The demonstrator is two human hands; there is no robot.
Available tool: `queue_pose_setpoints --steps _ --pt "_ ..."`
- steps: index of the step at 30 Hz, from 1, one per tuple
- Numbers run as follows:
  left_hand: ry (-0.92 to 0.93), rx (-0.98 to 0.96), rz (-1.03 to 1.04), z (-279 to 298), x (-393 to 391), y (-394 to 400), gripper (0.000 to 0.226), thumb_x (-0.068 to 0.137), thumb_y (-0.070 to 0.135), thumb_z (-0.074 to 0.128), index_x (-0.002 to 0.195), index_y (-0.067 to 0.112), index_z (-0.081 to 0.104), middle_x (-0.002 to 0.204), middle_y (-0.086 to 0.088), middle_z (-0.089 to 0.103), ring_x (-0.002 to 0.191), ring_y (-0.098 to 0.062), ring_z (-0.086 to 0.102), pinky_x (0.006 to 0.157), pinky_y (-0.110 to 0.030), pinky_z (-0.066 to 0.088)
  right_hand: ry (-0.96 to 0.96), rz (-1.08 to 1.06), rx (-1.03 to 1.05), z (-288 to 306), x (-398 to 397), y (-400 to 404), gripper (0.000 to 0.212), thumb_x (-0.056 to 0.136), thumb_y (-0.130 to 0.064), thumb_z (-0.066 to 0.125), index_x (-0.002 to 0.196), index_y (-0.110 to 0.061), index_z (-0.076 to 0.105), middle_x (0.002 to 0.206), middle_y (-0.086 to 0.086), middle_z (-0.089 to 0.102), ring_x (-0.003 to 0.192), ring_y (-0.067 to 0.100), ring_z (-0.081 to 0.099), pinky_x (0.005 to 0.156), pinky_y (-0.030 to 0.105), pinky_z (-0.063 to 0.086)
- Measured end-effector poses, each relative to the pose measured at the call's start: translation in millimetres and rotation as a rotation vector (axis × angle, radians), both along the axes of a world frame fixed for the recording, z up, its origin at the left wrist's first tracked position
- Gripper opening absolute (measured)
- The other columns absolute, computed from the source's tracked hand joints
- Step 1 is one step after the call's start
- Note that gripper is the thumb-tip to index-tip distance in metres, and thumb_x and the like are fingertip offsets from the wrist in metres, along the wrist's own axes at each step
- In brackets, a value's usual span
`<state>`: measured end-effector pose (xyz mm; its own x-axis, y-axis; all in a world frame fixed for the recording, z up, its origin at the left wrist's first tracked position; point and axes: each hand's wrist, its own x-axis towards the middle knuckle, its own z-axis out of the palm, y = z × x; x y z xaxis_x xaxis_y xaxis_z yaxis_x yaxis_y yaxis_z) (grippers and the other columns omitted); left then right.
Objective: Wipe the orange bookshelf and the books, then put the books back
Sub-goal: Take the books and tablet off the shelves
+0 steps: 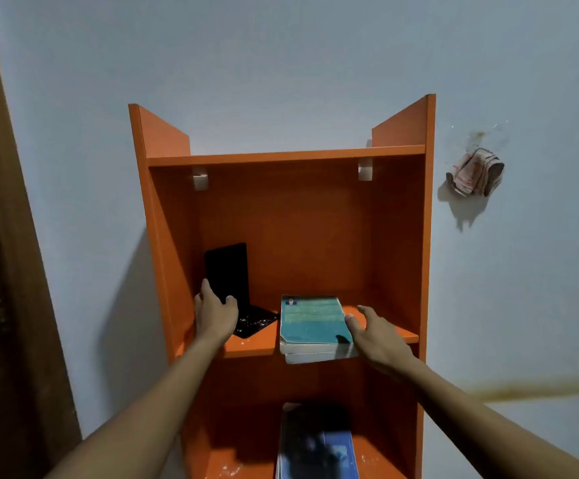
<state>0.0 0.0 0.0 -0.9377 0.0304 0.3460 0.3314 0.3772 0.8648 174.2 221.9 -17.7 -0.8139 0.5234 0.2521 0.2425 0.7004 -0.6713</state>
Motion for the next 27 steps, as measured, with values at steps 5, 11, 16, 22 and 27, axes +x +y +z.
queue_pose_setpoints --steps 5,11,16,22,27 --pt "-0.085 -0.008 0.037 0.1 -28.8 2.6 0.074 0.101 0.020 0.052 0.159 0.013 0.007 0.163 -0.016 0.016 0.149 -0.035 0.022 0.121 -0.047 0.025 -0.083 0.008 -0.153 -9.4 -11.2 -0.9 0.067 0.102 -0.058 0.033 0.156 -0.019 0.022 0.149 0.013 0.048 0.123 0.030 0.057 0.101 0.050 0.049" --pt "-0.057 -0.034 0.081 3.6 -53.2 5.0 0.059 0.100 0.014 0.054 0.152 0.006 0.028 0.147 -0.021 0.043 0.129 -0.038 0.050 0.100 -0.039 0.045 0.033 0.044 -0.273 -23.0 -23.4 -6.1 0.066 0.097 -0.051 0.054 0.149 -0.018 0.032 0.128 0.009 0.062 0.096 0.027 0.067 0.082 0.046 0.058" --pt "0.043 -0.076 0.150 -0.1 -67.5 1.7 0.036 0.100 0.015 0.056 0.135 0.006 0.054 0.113 -0.013 0.062 0.071 -0.017 0.059 0.065 -0.028 0.043 0.165 0.047 -0.534 -35.7 -26.3 -8.2 0.069 0.096 -0.035 0.063 0.151 -0.018 0.024 0.118 0.012 0.061 0.077 0.020 0.060 0.064 0.032 0.049" --pt "0.197 -0.017 0.144 -9.3 -56.0 -2.8 0.009 0.098 0.010 0.059 0.100 0.007 0.068 0.096 -0.009 0.073 0.066 -0.018 0.060 0.049 -0.019 0.038 0.340 0.084 -0.698 -56.0 -11.5 -25.2 0.070 0.098 -0.022 0.062 0.152 -0.023 0.018 0.132 0.009 0.054 0.099 0.019 0.065 0.075 0.033 0.058" --pt "0.341 0.041 0.188 -6.6 -30.2 -25.8 0.010 0.094 0.014 0.065 0.098 0.007 0.071 0.086 0.001 0.069 0.076 -0.017 0.060 0.066 -0.024 0.042 0.401 0.089 -0.837 -72.5 -2.2 -41.1 0.057 0.099 -0.014 0.059 0.148 -0.020 0.031 0.114 -0.003 0.061 0.102 0.017 0.065 0.071 0.028 0.058"
